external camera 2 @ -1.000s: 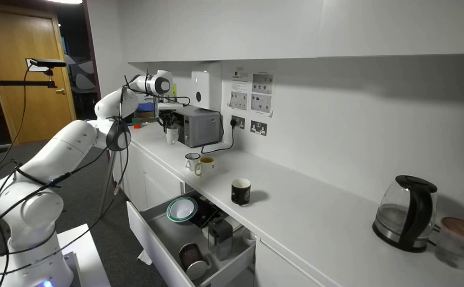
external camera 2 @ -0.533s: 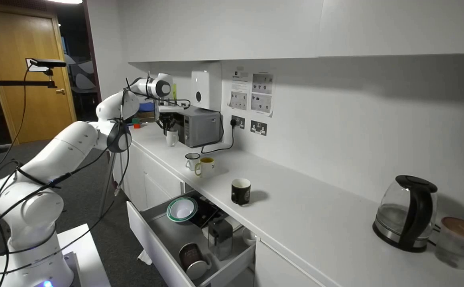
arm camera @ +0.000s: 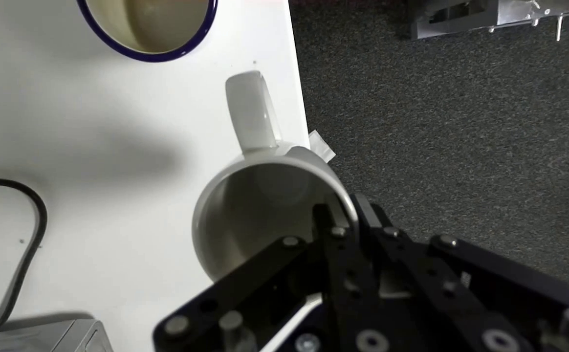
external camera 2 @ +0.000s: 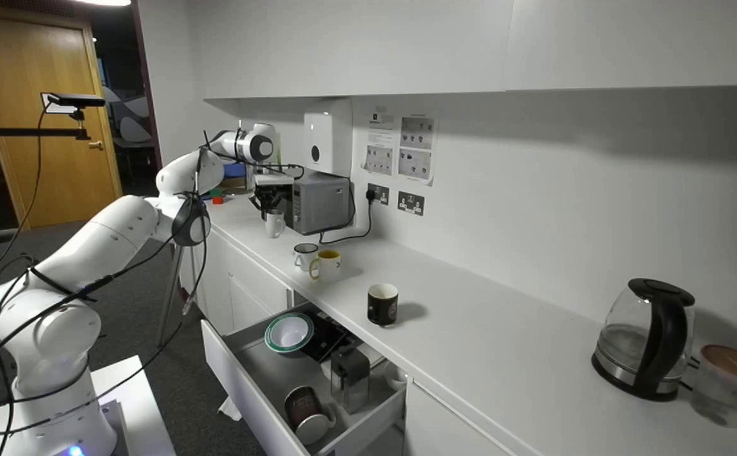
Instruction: Move the third mug from the left, closer to the microwave
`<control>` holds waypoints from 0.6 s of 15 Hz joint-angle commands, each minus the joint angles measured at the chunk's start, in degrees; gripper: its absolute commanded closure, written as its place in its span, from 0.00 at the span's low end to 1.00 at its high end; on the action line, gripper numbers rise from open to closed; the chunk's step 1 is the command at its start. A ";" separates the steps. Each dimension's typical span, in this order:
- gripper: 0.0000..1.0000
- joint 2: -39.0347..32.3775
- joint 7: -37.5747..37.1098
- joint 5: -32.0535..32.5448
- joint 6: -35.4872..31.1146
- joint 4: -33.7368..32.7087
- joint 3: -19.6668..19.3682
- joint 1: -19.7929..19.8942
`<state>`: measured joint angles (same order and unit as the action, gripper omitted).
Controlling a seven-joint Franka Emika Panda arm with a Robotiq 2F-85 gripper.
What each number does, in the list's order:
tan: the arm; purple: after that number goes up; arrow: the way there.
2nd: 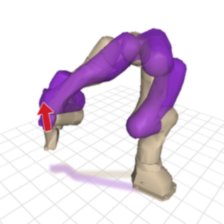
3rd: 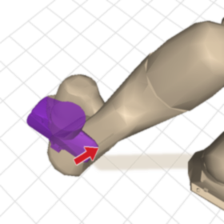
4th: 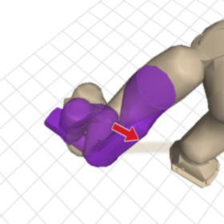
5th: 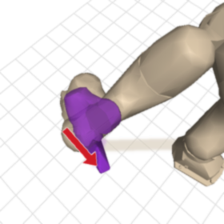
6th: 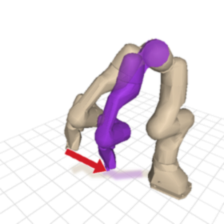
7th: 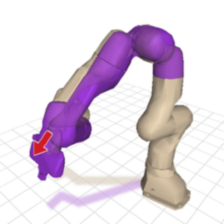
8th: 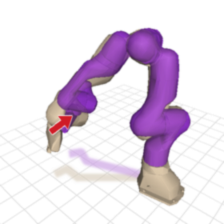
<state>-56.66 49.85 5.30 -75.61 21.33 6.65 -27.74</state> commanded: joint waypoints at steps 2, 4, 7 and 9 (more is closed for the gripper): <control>0.98 -0.79 1.85 -1.00 -1.36 0.07 0.60 1.08; 0.98 -1.24 2.07 -1.02 -1.29 -0.09 0.62 1.19; 0.98 -1.64 2.35 -0.98 -1.36 -0.12 0.58 1.32; 0.98 -2.04 2.39 -1.05 -1.31 0.02 0.60 1.50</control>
<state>-58.82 50.56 5.30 -75.63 21.32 6.65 -27.09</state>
